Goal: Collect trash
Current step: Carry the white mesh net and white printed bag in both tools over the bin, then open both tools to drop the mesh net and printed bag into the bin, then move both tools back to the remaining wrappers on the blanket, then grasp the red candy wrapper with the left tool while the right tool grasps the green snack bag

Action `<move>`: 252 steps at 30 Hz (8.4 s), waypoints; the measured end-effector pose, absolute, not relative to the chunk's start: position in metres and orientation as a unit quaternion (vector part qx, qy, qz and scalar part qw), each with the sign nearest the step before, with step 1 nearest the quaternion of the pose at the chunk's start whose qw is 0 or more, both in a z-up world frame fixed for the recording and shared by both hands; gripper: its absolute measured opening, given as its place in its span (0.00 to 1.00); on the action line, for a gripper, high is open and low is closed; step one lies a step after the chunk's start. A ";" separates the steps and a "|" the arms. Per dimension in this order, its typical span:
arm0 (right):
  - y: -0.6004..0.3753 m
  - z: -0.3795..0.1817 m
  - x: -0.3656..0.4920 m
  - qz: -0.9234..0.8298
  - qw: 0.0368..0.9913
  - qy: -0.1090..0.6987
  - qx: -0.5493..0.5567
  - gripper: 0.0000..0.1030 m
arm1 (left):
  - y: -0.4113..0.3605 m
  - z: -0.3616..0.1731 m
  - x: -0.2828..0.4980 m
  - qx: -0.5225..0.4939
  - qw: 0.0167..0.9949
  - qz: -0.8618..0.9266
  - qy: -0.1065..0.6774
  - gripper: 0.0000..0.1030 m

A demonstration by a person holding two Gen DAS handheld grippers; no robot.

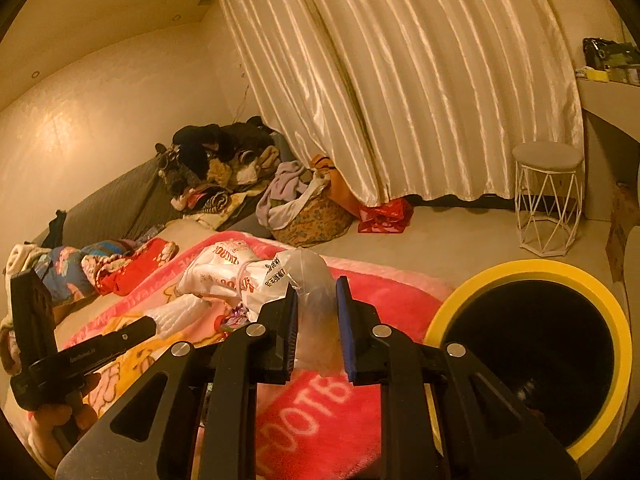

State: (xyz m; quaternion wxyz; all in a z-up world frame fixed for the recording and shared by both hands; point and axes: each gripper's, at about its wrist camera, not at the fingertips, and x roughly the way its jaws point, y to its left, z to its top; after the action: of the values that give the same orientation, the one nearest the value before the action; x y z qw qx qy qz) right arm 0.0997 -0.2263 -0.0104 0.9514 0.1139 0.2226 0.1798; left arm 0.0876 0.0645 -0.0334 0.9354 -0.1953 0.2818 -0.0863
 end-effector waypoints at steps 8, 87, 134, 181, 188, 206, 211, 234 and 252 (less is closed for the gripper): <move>-0.245 -0.007 0.092 0.160 0.954 0.216 0.131 0.17 | 0.044 -0.028 0.090 -0.182 0.936 -0.105 0.282 0.02; -0.400 -0.064 0.084 -0.085 0.943 0.234 0.223 0.17 | -0.146 -0.032 0.110 -0.052 0.915 -0.271 0.295 0.00; -0.357 -0.067 0.104 -0.034 0.949 0.262 0.174 0.72 | -0.111 -0.052 0.128 -0.073 0.934 -0.174 0.304 0.90; -0.150 -0.048 0.109 0.193 0.938 0.287 0.026 0.77 | 0.091 -0.050 0.097 -0.125 0.957 0.046 0.258 0.90; -0.118 -0.057 0.114 0.221 0.924 0.311 0.002 0.77 | 0.127 -0.062 0.097 -0.146 0.947 0.083 0.273 0.90; -0.054 -0.103 0.107 0.268 0.878 0.393 -0.040 0.77 | 0.167 -0.111 0.105 -0.220 0.908 0.079 0.348 0.61; -0.051 -0.112 0.111 0.272 0.869 0.411 -0.039 0.77 | 0.171 -0.122 0.114 -0.245 0.896 0.069 0.363 0.53; -0.048 -0.124 0.108 0.304 0.845 0.439 -0.021 0.33 | 0.167 -0.141 0.142 -0.262 0.888 0.036 0.376 0.09; -0.069 -0.106 0.096 0.303 0.862 0.407 0.005 0.28 | 0.171 -0.111 0.107 -0.258 0.907 0.042 0.332 0.05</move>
State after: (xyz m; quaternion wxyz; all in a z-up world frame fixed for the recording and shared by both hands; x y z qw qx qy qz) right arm 0.0961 -0.0689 -0.1058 0.8615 0.0049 0.4073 0.3031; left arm 0.1066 0.1713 -0.1114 0.9065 -0.2577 0.3318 0.0417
